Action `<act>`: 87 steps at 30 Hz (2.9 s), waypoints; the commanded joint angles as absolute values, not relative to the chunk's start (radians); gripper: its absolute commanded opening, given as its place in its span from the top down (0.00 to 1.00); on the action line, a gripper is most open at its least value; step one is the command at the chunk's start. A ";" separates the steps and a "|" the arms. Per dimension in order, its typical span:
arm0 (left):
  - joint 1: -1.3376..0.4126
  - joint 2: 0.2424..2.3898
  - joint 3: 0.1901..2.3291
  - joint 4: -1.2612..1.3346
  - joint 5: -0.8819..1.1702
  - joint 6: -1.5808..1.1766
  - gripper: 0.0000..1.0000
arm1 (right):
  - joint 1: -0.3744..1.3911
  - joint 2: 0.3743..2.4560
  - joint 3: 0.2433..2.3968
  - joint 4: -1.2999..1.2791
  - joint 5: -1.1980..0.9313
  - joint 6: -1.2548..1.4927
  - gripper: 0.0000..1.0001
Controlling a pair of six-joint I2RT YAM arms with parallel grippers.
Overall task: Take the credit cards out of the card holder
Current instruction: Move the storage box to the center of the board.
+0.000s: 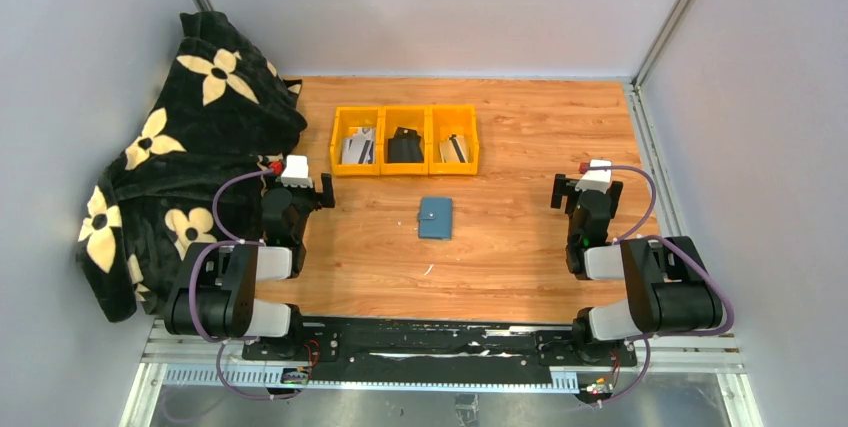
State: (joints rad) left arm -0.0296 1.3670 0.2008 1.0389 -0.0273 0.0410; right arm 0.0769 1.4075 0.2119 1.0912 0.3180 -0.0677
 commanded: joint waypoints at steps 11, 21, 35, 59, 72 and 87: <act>-0.031 1.371 0.197 1.070 -0.035 0.043 0.00 | 0.060 1.413 0.185 1.116 0.359 -0.050 0.05; -0.011 1.255 0.307 0.771 0.067 0.071 0.00 | 0.062 1.168 0.515 0.309 0.449 0.123 0.05; 0.065 1.111 0.940 -0.372 0.198 0.182 0.00 | 0.031 1.127 0.859 -0.143 0.276 0.550 0.00; 0.065 1.334 1.215 -0.689 0.347 0.136 0.00 | 0.580 1.877 1.658 -0.408 0.168 0.354 0.12; 0.052 1.355 1.180 -0.714 0.429 0.160 0.00 | 0.655 2.198 1.904 -0.416 0.252 0.352 0.28; 0.052 1.362 1.213 -0.737 0.465 0.172 0.00 | 0.674 2.143 1.730 -0.366 0.405 0.480 0.64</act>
